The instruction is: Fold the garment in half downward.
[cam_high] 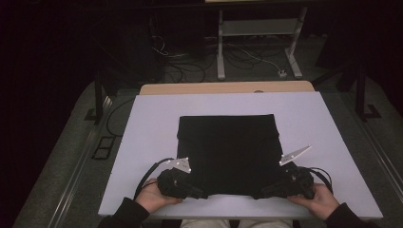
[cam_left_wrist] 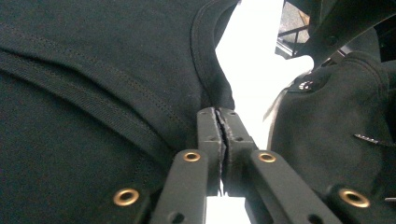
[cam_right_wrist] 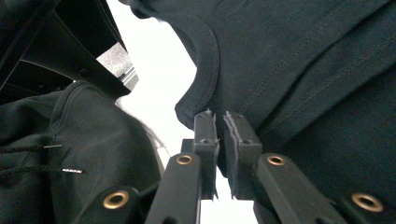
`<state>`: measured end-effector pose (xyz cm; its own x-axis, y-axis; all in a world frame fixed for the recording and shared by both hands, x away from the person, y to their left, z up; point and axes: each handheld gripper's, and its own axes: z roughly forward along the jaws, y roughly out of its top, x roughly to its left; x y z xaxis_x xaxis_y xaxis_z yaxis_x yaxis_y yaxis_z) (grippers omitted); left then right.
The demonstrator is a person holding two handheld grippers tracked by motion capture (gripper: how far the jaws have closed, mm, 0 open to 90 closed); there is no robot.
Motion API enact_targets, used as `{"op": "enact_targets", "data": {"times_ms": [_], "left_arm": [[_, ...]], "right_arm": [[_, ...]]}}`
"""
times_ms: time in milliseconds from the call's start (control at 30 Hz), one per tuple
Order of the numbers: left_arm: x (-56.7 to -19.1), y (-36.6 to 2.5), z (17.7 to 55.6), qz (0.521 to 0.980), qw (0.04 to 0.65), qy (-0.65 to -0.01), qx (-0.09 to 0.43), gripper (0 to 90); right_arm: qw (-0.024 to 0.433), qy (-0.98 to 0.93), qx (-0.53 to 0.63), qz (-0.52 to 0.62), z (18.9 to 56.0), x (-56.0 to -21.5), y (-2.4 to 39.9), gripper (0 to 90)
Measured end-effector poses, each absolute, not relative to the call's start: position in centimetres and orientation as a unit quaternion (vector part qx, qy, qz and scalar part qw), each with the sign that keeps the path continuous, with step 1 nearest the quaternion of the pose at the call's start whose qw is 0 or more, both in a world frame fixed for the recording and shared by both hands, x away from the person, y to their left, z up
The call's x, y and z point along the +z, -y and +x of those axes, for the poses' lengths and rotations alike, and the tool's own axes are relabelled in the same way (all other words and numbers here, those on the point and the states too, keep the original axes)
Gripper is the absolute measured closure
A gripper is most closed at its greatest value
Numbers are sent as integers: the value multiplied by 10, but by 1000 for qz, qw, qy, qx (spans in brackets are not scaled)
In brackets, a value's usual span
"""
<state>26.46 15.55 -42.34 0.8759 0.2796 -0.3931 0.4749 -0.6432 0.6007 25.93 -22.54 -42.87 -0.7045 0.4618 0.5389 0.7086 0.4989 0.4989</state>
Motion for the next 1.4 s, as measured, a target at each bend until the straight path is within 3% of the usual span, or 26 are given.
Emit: {"op": "enact_targets", "data": {"times_ms": [300, 500, 733, 833, 1000, 1100, 1200, 1267, 1400], "left_arm": [[-422, -162, 267, 885, 378, -236, -137, 607], [-419, -164, 266, 882, 385, -240, -130, 510], [-415, -174, 270, 868, 406, -266, -106, 417], [-413, -174, 267, 868, 408, -269, -82, 334], [-411, -174, 267, 867, 416, -268, -65, 197], [-410, -174, 266, 865, 417, -273, -59, 124], [-410, -173, 266, 862, 419, -279, -49, 42], [-409, -174, 267, 862, 420, -282, -41, 0], [-409, -179, 267, 850, 437, -293, -21, 0]], "right_arm": [[157, 851, -367, -341, 257, -425, 226, 727], [125, 859, -368, -334, 252, -420, 227, 613], [60, 860, -378, -337, 248, -411, 229, 431], [48, 857, -384, -341, 248, -408, 230, 362], [32, 853, -388, -347, 253, -403, 229, 172], [19, 847, -396, -354, 256, -399, 230, 123], [12, 842, -405, -356, 259, -396, 230, 0], [8, 841, -408, -356, 262, -394, 231, 0], [3, 838, -414, -355, 267, -392, 230, 0]]}}
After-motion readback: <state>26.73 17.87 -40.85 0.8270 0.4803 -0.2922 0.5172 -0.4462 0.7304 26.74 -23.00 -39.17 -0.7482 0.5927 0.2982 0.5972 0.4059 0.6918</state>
